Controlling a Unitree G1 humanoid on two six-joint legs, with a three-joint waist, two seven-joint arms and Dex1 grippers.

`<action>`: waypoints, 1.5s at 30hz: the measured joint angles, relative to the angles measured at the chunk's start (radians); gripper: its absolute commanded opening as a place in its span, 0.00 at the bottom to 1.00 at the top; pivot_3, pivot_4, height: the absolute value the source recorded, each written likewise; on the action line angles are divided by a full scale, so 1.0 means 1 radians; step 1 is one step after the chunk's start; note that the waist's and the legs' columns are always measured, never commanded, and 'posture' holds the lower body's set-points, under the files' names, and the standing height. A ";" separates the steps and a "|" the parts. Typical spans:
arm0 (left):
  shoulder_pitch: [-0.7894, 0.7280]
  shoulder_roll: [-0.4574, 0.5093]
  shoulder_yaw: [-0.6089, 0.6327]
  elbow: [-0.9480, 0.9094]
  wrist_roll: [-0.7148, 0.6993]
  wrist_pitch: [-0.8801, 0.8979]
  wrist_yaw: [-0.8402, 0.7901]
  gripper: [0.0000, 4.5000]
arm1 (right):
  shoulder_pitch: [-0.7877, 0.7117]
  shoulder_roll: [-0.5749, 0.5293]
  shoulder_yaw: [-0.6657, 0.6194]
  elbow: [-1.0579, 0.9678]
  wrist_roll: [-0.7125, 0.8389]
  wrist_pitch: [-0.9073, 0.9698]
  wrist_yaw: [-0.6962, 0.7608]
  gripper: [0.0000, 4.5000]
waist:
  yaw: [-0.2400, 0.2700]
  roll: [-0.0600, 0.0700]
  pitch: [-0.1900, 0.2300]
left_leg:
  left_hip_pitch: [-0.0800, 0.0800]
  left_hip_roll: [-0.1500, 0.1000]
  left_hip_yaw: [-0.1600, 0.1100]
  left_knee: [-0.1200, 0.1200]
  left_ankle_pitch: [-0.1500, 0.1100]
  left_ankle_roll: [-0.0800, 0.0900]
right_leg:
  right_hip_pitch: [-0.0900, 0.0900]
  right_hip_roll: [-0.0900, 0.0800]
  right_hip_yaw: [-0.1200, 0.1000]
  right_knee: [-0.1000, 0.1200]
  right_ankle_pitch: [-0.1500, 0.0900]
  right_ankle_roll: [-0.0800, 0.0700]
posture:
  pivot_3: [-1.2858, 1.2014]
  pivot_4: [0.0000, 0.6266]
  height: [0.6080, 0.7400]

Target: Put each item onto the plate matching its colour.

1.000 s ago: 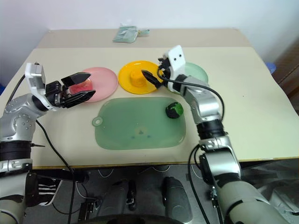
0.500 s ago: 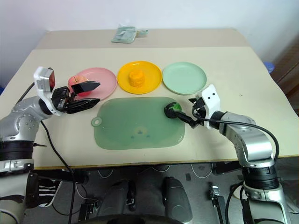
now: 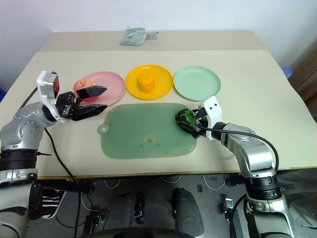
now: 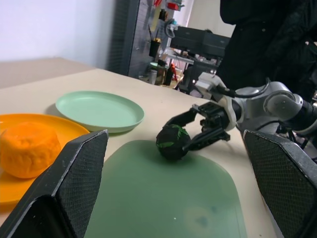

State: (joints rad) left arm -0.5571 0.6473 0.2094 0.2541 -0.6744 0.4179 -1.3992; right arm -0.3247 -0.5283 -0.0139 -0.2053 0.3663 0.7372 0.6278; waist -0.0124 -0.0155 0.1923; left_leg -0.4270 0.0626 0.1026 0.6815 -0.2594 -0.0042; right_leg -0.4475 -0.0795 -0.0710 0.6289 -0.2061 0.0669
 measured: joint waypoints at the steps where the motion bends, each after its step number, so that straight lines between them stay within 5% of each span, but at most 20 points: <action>1: 0.002 0.000 0.000 0.000 0.002 -0.005 -0.001 1.00 | 0.000 0.000 0.003 0.004 0.000 -0.001 0.000 0.99 | 0.000 0.000 0.000 | 0.000 0.000 0.000 0.000 0.000 0.000 | 0.000 0.000 0.000 0.000 0.000 0.000 | 0.52 0.24 1.00; 4: 0.004 0.006 0.001 0.000 0.004 -0.010 -0.006 1.00 | 0.000 0.000 0.004 0.010 0.000 -0.004 0.000 0.99 | 0.001 0.000 0.000 | 0.000 0.000 0.000 0.000 0.000 0.000 | 0.000 0.000 0.000 0.000 0.000 0.000 | 0.52 0.24 1.00; 7: 0.004 0.010 0.004 0.001 0.009 -0.016 -0.012 1.00 | 0.000 0.000 0.006 0.013 0.000 -0.004 0.000 0.81 | 0.001 0.000 0.000 | 0.000 0.000 0.000 0.000 0.000 0.000 | 0.000 0.000 0.000 0.000 0.000 0.000 | 0.52 0.24 1.00; 22: 0.008 0.011 0.005 0.001 0.010 -0.018 -0.015 1.00 | -0.006 0.000 0.016 0.013 0.000 -0.006 -0.004 0.81 | 0.001 0.000 0.000 | 0.000 0.000 0.000 0.000 0.000 0.000 | 0.000 0.000 0.000 0.000 0.000 0.000 | 0.52 0.24 1.00; 25: 0.008 0.010 0.006 0.001 0.010 -0.018 -0.015 1.00 | -0.006 0.001 0.016 0.013 0.004 -0.004 -0.004 0.63 | 0.001 0.000 0.000 | 0.000 0.000 0.000 0.000 0.000 0.000 | 0.000 0.000 0.000 0.000 0.000 0.000 | 0.52 0.24 1.00; 37: 0.009 0.010 0.014 0.006 0.009 -0.019 -0.013 1.00 | -0.021 0.001 0.015 0.010 0.017 -0.002 -0.003 0.63 | 0.000 0.000 0.000 | 0.000 0.000 0.000 0.000 0.000 0.000 | 0.000 0.000 0.000 0.000 0.000 0.000 | 0.52 0.24 1.00; 45: -0.032 -0.028 0.025 0.067 0.033 -0.074 0.099 1.00 | -0.298 0.058 -0.061 0.215 -0.038 -0.148 -0.119 0.63 | -0.001 0.000 0.000 | 0.000 0.000 0.000 0.000 0.000 0.000 | 0.000 0.000 0.000 0.000 0.000 0.000 | 0.52 0.24 1.00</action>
State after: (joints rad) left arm -0.5887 0.6191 0.2345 0.3210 -0.6414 0.3440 -1.2999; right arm -0.6227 -0.4705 -0.0749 0.0096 0.3284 0.5888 0.5092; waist -0.0132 -0.0155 0.1923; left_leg -0.4270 0.0625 0.1027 0.6817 -0.2595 -0.0040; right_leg -0.4474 -0.0794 -0.0710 0.6292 -0.2058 0.0674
